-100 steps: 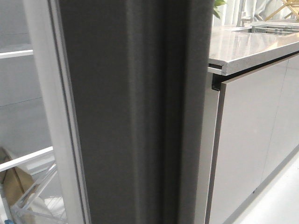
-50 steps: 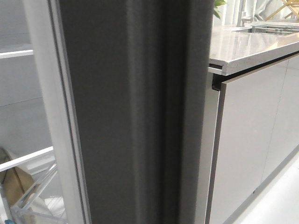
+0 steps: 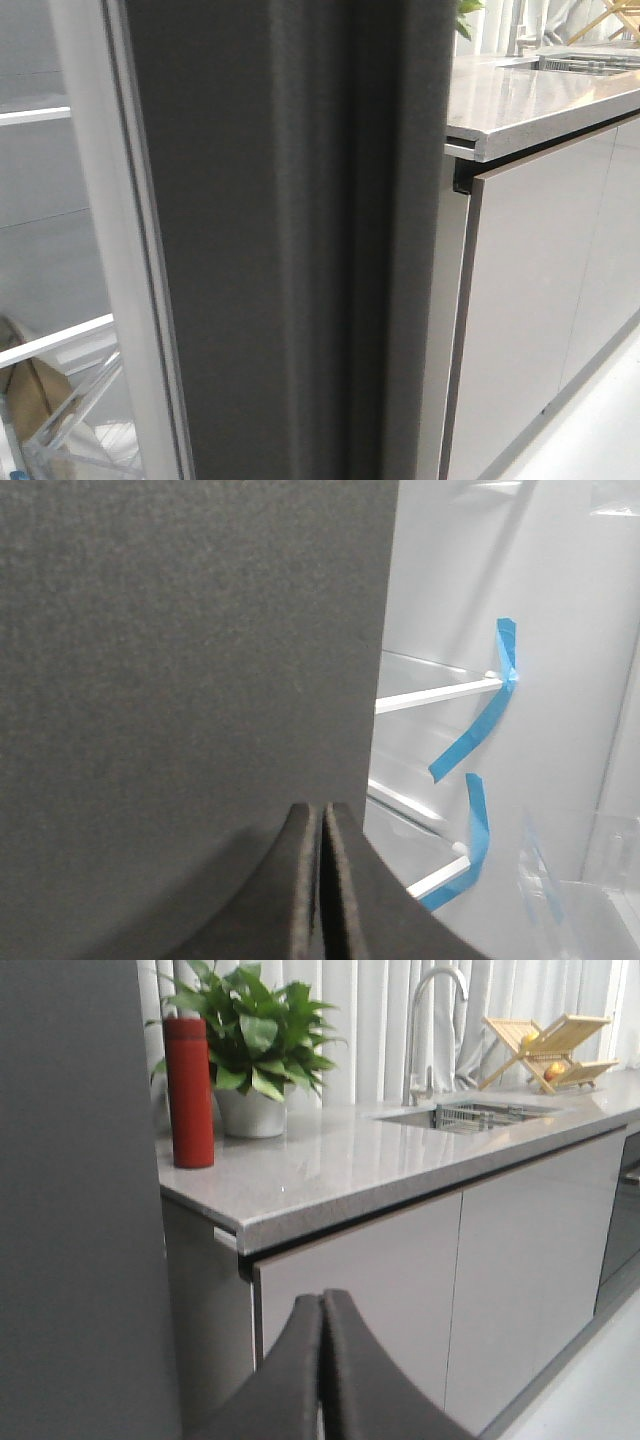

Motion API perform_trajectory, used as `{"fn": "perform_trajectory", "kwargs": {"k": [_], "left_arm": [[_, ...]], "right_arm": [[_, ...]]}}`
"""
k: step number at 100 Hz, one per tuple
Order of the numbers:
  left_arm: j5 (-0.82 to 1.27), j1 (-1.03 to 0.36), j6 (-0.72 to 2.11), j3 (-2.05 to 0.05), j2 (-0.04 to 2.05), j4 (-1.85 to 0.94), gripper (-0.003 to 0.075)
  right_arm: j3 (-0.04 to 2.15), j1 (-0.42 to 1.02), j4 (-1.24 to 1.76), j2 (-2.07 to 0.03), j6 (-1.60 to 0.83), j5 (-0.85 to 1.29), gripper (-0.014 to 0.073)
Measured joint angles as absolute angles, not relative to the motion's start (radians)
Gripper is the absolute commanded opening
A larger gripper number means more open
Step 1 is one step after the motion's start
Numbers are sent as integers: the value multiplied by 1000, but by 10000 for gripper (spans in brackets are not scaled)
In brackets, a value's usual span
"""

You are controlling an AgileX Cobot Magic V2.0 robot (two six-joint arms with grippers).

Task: Close fridge door

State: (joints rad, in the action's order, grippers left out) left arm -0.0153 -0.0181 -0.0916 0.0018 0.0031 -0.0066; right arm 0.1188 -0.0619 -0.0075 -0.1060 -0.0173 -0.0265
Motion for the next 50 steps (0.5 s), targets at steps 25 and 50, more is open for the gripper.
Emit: {"fn": "perform_trajectory", "kwargs": {"k": [25,50], "left_arm": [[-15,-18,-92,2,3,-7,-21],[-15,-18,-92,2,3,-7,-21]], "right_arm": [[406,-62,-8,-294,-15,0,-76],[702,-62,20,-389,-13,255,-76]]}}
